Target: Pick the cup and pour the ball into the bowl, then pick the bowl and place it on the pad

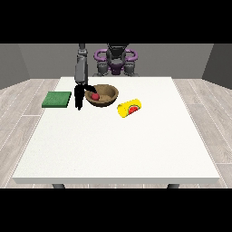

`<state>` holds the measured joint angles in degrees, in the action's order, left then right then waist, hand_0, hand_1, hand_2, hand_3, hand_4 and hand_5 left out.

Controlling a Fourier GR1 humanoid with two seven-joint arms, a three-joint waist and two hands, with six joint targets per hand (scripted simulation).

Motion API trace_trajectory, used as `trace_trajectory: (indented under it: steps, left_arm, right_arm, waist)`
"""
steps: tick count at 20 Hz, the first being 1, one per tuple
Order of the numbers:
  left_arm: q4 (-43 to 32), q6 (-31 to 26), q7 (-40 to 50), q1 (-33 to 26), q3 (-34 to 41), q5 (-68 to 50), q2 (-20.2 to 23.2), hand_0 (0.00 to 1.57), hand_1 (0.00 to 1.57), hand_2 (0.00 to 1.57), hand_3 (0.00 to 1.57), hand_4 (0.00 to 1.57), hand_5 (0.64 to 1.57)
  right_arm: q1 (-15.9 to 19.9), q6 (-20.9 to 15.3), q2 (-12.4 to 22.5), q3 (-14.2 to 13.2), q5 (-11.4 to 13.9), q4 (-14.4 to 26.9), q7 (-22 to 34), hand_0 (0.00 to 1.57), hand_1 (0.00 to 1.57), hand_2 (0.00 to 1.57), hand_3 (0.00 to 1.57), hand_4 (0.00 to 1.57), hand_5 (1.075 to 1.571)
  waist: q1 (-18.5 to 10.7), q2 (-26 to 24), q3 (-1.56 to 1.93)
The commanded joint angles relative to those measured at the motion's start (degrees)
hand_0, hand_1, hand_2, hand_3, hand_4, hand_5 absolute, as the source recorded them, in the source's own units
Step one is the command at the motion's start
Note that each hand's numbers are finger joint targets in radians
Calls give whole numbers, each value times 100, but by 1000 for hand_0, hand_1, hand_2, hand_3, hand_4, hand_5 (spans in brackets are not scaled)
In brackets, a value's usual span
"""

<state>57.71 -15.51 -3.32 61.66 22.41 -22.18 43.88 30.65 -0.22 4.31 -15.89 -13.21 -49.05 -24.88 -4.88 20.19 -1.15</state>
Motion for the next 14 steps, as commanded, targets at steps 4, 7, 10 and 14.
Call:
trace_trajectory:
  steps: [4, 7, 10, 14]
  left_arm:
    - [-151, -192, 118, 307, 128, -183, 279, 0, 0, 0, 0, 0, 1538]
    - [-50, -210, 78, 167, 60, -159, 175, 0, 0, 0, 0, 0, 1533]
    - [-271, -286, 164, 85, 148, -221, 272, 0, 0, 0, 0, 0, 1544]
    - [-542, -155, 86, 98, 154, -102, 287, 0, 0, 0, 0, 0, 1547]
  right_arm:
    - [387, -626, -337, 188, 208, 406, 326, 0, 0, 0, 0, 416, 1570]
    - [-27, -1011, -341, 156, 321, 562, 757, 1319, 1319, 1208, 0, 475, 1521]
    - [-288, -1105, -46, 408, 733, 439, 889, 1571, 1571, 1571, 1571, 1166, 1405]
    - [-122, -1767, 121, 908, 1487, 185, 1488, 1571, 1571, 1571, 1571, 1169, 1457]
  waist:
    - [-267, 356, 118]
    - [-349, 272, 113]
    - [-211, 89, 106]
    - [-11, -171, 100]
